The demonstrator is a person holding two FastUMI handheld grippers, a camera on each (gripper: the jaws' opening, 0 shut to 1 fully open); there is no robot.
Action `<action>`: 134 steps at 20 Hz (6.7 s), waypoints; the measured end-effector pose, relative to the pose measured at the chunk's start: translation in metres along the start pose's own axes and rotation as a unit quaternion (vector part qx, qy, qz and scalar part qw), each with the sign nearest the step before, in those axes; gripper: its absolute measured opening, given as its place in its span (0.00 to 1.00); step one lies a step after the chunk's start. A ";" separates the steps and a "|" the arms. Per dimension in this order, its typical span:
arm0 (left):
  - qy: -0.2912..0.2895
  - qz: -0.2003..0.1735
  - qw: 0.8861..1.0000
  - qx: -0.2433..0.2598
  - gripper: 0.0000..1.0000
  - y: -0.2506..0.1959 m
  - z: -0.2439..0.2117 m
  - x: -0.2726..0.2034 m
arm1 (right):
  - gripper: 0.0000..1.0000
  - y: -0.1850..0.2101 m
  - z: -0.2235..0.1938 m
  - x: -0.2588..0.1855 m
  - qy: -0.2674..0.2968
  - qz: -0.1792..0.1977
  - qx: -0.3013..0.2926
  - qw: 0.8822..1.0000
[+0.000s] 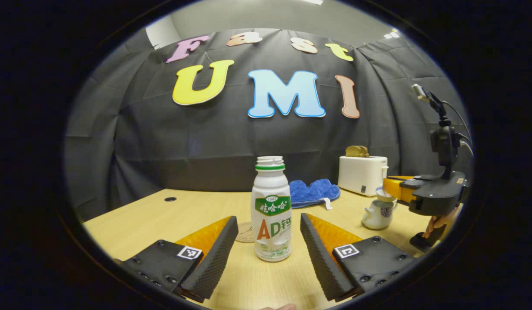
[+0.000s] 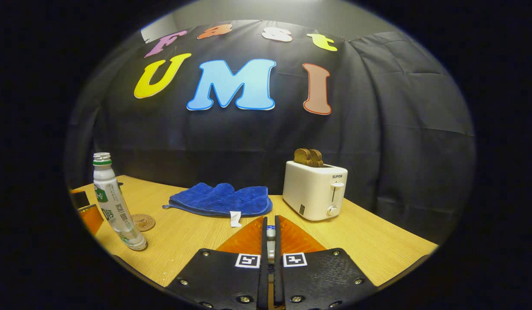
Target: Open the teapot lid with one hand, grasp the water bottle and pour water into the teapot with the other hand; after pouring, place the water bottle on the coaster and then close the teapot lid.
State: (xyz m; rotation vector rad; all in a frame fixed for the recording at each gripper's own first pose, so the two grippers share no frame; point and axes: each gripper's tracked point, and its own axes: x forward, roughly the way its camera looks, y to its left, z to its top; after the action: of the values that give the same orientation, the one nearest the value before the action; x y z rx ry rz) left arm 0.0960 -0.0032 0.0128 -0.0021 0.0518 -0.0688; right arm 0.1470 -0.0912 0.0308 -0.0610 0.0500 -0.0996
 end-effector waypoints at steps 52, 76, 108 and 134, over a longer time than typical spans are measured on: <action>0.015 -0.103 0.846 0.523 0.80 -0.146 -0.008 0.124 | 0.05 -0.045 -0.029 -0.224 -0.078 0.021 0.061 0.995; -0.030 -0.086 0.681 0.727 0.77 -0.159 0.010 0.124 | 0.05 -0.062 -0.036 -0.222 -0.074 0.006 0.073 0.995; -0.074 -0.069 0.600 0.793 0.75 -0.164 0.022 0.126 | 0.05 -0.074 -0.035 -0.225 -0.079 -0.006 0.080 0.994; -0.103 -0.068 0.512 0.850 0.75 -0.178 0.028 0.118 | 0.05 -0.080 -0.032 -0.231 -0.085 -0.009 0.084 0.993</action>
State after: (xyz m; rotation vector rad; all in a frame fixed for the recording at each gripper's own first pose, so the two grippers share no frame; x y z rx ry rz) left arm 0.2027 -0.1885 0.0357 2.0274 -0.2869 -0.2585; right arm -0.0922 -0.1494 0.0151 0.0986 -0.1295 -0.1153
